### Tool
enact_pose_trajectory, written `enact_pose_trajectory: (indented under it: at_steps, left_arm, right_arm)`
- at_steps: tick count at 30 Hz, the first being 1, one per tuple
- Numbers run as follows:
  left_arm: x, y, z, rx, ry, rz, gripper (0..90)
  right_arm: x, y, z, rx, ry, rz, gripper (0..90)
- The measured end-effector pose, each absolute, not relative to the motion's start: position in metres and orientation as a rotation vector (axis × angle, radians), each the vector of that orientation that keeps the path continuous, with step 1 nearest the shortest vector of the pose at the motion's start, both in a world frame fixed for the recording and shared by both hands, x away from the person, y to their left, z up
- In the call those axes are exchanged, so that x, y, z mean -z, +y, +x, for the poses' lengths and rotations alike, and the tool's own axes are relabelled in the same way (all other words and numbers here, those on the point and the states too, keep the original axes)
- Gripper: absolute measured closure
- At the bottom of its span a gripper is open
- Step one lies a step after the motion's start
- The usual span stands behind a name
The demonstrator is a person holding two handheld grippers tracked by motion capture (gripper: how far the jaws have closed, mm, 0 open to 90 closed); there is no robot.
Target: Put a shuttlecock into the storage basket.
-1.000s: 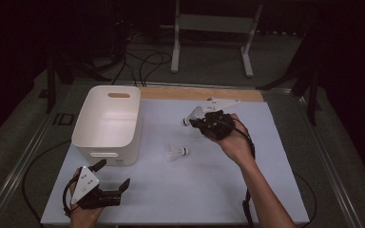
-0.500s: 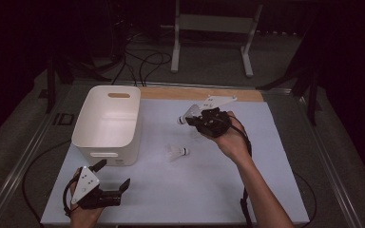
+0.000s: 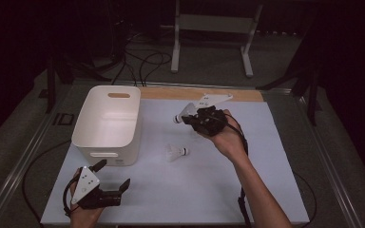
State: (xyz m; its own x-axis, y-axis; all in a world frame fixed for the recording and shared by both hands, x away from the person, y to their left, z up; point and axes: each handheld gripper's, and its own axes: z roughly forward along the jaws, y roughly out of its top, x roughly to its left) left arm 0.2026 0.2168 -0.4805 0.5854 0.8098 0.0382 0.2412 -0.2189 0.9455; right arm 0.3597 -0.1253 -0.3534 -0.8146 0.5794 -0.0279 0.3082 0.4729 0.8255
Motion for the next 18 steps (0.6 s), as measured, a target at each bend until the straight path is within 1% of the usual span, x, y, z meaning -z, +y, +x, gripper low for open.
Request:
enact_pose_trajectory:
  at_steps: [18]
  left_arm:
    - [0.480,0.217,0.202,-0.671,0.869,1.756,1.2]
  right_arm:
    - [0.353,-0.113,0.364,-1.287,2.421,0.750,89.6]
